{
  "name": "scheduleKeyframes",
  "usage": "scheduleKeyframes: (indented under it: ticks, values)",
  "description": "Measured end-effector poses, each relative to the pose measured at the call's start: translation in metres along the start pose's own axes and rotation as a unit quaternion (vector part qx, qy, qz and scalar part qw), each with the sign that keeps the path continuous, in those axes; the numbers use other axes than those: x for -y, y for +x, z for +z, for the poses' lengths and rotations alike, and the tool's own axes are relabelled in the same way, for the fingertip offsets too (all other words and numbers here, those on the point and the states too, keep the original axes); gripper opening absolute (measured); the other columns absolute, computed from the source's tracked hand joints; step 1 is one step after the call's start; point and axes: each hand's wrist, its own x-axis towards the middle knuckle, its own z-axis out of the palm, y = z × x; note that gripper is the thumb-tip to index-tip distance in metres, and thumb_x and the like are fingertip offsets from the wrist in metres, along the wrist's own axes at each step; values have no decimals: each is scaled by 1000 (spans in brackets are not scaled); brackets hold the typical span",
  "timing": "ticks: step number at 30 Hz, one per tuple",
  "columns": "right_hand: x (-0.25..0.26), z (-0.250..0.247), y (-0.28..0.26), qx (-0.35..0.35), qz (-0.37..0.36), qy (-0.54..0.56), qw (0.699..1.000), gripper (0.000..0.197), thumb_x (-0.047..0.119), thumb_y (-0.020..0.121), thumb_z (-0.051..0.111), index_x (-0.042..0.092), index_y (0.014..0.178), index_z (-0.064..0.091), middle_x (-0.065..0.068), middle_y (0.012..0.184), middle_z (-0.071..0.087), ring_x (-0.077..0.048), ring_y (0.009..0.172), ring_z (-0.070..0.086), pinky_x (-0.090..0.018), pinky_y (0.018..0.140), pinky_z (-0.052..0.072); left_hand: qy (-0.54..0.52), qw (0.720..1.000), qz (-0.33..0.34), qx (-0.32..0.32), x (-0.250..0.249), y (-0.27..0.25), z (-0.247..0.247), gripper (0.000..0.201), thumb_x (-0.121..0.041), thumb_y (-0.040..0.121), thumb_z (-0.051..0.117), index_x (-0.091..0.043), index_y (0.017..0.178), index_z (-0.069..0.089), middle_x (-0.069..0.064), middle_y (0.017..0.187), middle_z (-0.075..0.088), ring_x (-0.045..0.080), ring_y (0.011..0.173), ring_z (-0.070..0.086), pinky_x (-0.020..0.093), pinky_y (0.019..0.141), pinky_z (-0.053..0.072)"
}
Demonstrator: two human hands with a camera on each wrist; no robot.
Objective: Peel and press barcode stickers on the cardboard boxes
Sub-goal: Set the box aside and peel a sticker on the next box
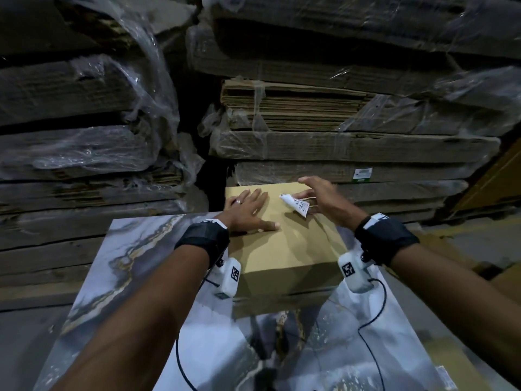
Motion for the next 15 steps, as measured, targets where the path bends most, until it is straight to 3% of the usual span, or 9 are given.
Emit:
scheduleKeyframes:
  ticks: [2,4,9,12,15]
  values:
    - [2,1,4,7,28,25,999,45,48,107,40,14,132,56,-13,98,73,-18,85,66,-33,73,49,20,1000,-16,7,-3,1,0,112,-89,78,45,-34,161,-5,-3,169,-16,18,155,-16,47,121,-6]
    - [1,-1,8,11,55,61,997,52,56,106,37,14,130,56,-15,100,72,-23,86,68,-33,72,53,19,999,-32,13,-5,2,-1,103,-85,85,39,-33,161,-6,1,168,-18,20,155,-17,47,121,-5]
    - [-22,-16,14,18,79,191,978,72,68,99,40,8,135,56,-25,122,64,-31,104,69,-35,83,58,30,999,-29,-10,-3,6,1,63,-53,107,25,-34,162,2,3,169,-14,24,156,-11,41,121,0]
    - [-27,-24,10,29,84,267,960,77,70,97,42,4,134,57,-23,118,66,-30,99,72,-36,83,59,47,999,-5,-7,0,4,2,57,-49,108,23,-37,161,4,-1,170,-11,26,156,-10,43,120,0]
    - [-27,-27,12,52,87,285,953,83,72,94,43,1,134,58,-22,111,69,-28,94,74,-35,76,61,56,995,65,43,-6,-8,3,59,-54,107,25,-43,160,3,-7,169,-14,25,155,-14,50,120,-5]
